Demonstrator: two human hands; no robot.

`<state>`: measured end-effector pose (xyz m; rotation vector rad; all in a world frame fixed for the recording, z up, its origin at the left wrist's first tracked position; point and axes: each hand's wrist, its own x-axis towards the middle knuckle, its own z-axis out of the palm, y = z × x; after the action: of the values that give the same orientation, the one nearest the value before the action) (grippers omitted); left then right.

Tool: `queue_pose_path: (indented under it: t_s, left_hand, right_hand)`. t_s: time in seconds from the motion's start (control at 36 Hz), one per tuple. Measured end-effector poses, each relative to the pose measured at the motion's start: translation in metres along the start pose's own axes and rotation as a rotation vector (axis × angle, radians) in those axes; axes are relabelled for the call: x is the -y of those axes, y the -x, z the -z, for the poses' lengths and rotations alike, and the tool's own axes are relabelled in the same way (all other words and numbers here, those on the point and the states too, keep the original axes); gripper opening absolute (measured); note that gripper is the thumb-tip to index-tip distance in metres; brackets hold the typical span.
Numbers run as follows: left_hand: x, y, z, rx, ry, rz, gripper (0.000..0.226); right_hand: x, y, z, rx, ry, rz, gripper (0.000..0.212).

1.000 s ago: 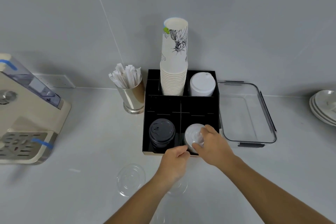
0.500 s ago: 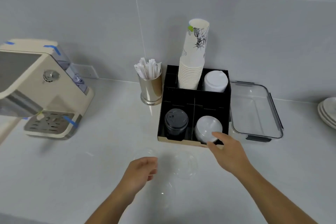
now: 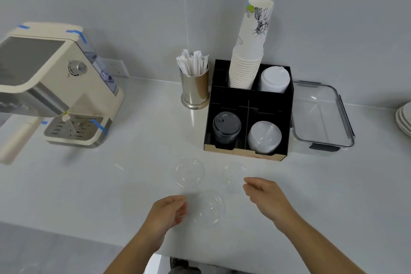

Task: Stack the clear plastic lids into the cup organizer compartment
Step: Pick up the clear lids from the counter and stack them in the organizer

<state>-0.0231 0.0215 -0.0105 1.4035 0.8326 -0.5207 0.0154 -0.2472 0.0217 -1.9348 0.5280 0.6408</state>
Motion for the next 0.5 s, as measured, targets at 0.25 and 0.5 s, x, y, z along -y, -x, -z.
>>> queue_pose_path:
  t_s: [0.25, 0.5]
  left_hand:
    - [0.009, 0.001, 0.003, 0.069, -0.084, 0.003, 0.010]
    - [0.019, -0.002, -0.002, 0.119, -0.081, 0.023, 0.010]
  right_hand:
    - [-0.020, 0.008, -0.032, 0.076, -0.153, -0.086, 0.027]
    - [-0.031, 0.012, -0.058, 0.136, -0.188, -0.132, 0.034]
